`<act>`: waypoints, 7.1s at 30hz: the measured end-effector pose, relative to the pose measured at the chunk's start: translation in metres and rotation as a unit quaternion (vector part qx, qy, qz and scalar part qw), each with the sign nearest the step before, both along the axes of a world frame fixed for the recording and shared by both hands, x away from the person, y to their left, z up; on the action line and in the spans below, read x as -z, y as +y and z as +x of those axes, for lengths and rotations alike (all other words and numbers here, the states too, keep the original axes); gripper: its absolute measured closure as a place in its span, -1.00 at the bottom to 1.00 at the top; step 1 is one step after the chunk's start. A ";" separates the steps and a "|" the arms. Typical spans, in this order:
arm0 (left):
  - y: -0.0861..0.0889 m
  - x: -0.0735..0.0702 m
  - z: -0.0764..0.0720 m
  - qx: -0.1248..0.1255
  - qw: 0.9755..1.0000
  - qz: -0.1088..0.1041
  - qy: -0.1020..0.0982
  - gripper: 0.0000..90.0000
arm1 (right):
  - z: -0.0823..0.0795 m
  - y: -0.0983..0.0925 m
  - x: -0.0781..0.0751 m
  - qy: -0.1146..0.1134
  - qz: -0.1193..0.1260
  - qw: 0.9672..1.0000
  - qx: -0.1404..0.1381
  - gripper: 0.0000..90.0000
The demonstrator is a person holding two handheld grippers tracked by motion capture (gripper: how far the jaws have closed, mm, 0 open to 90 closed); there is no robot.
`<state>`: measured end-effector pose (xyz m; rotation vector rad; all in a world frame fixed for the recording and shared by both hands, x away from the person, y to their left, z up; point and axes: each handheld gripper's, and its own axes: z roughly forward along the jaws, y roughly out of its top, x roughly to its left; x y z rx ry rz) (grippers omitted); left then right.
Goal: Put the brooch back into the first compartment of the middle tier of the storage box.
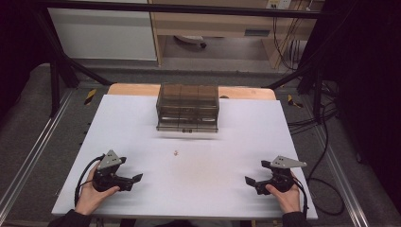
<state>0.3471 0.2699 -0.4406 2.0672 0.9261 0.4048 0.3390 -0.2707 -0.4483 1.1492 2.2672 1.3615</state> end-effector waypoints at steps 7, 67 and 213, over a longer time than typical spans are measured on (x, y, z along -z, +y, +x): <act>-0.006 -0.001 0.000 0.003 1.000 0.001 0.002 -0.86 | 0.000 0.001 0.000 0.001 -0.006 1.000 0.002 -0.99; -0.092 -0.019 0.025 0.031 0.999 0.035 0.011 -0.79 | 0.000 0.002 0.000 0.000 -0.016 1.000 0.006 -0.99; -0.134 0.004 0.080 -0.014 0.997 0.063 0.037 0.88 | 0.001 0.002 0.000 0.000 -0.019 1.000 0.003 -0.99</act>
